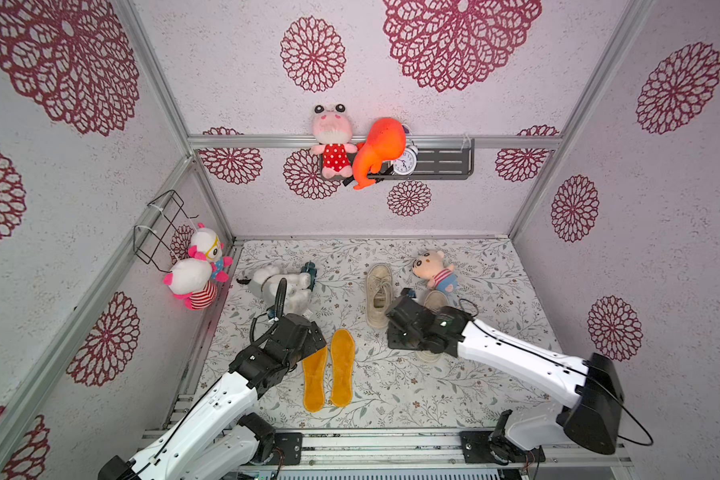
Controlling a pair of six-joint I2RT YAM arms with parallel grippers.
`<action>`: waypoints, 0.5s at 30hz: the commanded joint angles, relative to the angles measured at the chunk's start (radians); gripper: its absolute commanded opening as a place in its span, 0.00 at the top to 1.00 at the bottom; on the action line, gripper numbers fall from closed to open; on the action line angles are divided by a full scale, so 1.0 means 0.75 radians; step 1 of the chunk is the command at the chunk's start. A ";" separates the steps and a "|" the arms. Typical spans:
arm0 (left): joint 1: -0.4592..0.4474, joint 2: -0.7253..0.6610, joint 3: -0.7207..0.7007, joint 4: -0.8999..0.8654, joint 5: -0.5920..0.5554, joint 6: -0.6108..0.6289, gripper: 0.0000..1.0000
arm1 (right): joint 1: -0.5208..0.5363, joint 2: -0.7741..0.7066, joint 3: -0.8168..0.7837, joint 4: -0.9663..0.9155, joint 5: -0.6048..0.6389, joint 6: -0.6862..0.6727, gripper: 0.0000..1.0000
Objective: Remove the insole from the shoe
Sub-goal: Place the insole at the center of the board, then move the shoe to the center of the board.
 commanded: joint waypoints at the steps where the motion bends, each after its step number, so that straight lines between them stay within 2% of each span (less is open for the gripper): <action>1: 0.018 0.027 0.001 0.074 0.011 0.016 0.00 | -0.180 -0.121 -0.120 -0.236 0.100 -0.119 0.54; 2: 0.021 0.037 0.003 0.085 0.015 0.018 0.00 | -0.236 -0.149 -0.149 -0.229 0.081 -0.147 0.51; 8: 0.021 0.067 0.013 0.110 0.041 0.026 0.00 | -0.458 -0.148 -0.221 -0.095 -0.071 -0.295 0.50; 15: 0.025 0.053 0.014 0.095 0.054 0.045 0.00 | -0.569 0.023 -0.240 0.065 -0.181 -0.404 0.53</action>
